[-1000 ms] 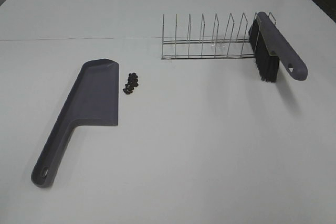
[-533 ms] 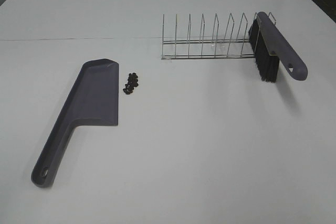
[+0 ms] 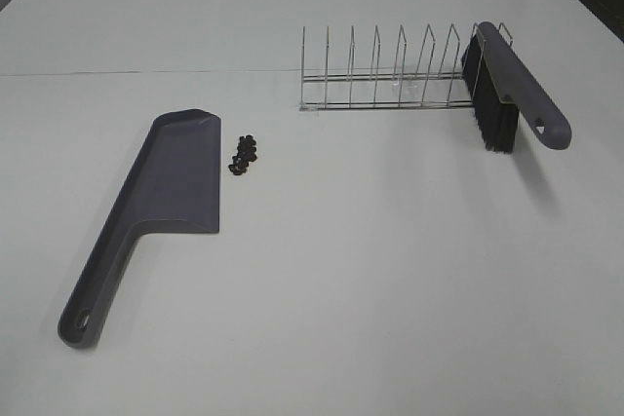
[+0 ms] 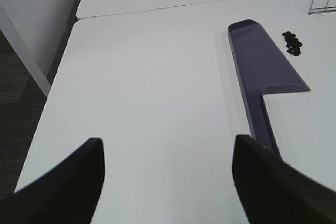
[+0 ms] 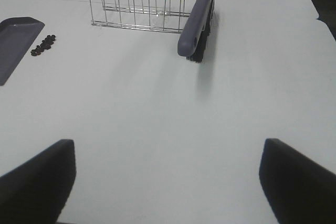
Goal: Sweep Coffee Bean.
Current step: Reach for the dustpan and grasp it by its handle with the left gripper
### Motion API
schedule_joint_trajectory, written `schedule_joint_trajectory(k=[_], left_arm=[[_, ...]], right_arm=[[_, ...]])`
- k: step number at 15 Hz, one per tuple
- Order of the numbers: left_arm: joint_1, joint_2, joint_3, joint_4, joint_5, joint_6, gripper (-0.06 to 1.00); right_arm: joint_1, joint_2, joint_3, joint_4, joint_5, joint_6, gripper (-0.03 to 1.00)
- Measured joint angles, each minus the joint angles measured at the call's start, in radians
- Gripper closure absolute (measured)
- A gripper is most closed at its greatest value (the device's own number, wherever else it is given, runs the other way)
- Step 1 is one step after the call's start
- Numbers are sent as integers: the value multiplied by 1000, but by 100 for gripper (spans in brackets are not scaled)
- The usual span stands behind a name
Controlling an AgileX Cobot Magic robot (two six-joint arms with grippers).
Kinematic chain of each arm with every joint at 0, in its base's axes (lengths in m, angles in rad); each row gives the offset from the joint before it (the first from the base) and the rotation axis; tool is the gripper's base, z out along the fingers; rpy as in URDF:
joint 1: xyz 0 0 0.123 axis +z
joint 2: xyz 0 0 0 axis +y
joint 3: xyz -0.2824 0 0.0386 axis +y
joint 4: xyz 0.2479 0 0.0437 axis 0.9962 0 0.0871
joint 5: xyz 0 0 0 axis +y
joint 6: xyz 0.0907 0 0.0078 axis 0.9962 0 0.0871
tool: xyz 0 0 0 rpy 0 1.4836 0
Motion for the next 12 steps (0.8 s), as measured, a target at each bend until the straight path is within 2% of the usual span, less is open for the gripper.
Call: schedule_joint_trajectory(k=[12], left_arm=[[0, 0, 0, 0, 0, 0, 31]], right_arm=[[0, 0, 0, 0, 0, 0, 16]])
